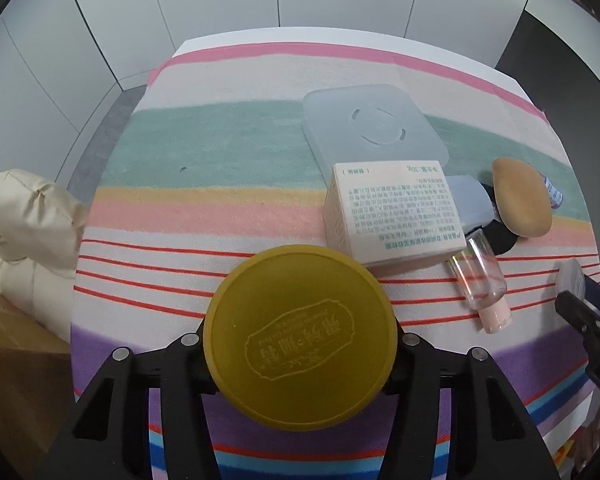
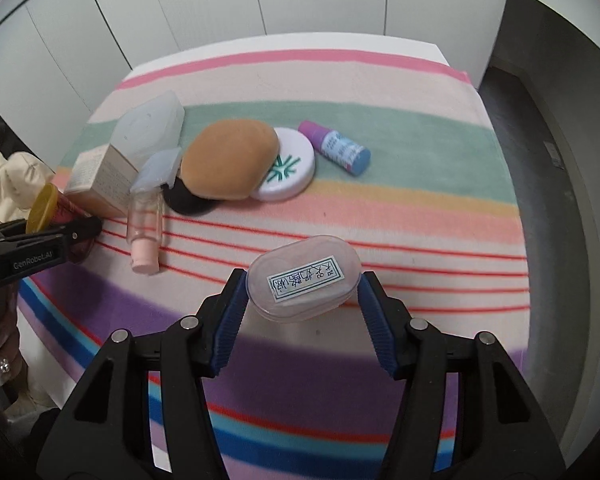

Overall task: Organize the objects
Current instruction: 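Grasp the yellow-lidded jar with the left tool while the right tool grasps the clear oval case, then lift the jar with the left tool while the right tool carries the case toward the box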

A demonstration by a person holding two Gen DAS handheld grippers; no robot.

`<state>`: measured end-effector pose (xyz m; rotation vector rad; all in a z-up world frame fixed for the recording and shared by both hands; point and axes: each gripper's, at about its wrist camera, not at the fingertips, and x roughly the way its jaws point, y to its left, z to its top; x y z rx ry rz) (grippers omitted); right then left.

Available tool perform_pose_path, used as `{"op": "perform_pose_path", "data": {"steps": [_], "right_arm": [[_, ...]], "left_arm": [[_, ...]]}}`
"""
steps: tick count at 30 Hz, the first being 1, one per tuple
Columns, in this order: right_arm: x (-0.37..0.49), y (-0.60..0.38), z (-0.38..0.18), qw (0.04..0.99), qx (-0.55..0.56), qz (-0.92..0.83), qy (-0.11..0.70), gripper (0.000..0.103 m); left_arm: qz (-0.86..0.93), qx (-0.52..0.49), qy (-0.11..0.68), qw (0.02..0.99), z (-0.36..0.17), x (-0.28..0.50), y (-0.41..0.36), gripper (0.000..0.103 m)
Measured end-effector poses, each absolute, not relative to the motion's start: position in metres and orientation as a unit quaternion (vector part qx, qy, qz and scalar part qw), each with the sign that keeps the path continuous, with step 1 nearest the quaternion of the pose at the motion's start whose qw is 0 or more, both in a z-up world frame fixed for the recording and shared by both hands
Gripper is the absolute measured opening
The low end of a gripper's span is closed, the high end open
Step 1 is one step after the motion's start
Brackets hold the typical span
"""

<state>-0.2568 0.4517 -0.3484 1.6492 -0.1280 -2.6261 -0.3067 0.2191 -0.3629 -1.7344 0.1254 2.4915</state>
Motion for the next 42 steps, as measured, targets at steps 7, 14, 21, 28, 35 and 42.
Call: {"op": "perform_pose_path", "data": {"steps": [7, 14, 21, 28, 35, 42], "right_arm": [[-0.252, 0.446, -0.339, -0.004, 0.552, -0.833, -0.037, 0.059], [-0.25, 0.447, -0.319, -0.015, 0.554, -0.831, -0.046, 0.059], [-0.254, 0.447, -0.29, -0.022, 0.553, -0.832, -0.047, 0.059], [-0.263, 0.442, -0.237, -0.022, 0.541, -0.839, -0.049, 0.059], [-0.269, 0.43, -0.169, -0.016, 0.512, -0.858, -0.037, 0.059], [-0.269, 0.423, -0.101, -0.036, 0.487, -0.872, -0.019, 0.059]], "left_arm": [[0.812, -0.582, 0.045, 0.021, -0.361, -0.304, 0.217, 0.055], [0.802, -0.594, 0.055, 0.008, -0.344, -0.294, 0.215, 0.055], [0.812, -0.582, 0.048, 0.006, -0.301, -0.3, 0.211, 0.055], [0.818, -0.575, 0.013, -0.006, -0.249, -0.316, 0.196, 0.055], [0.843, -0.536, 0.027, -0.012, -0.175, -0.32, 0.198, 0.055], [0.866, -0.497, 0.058, -0.02, -0.097, -0.315, 0.21, 0.055]]}}
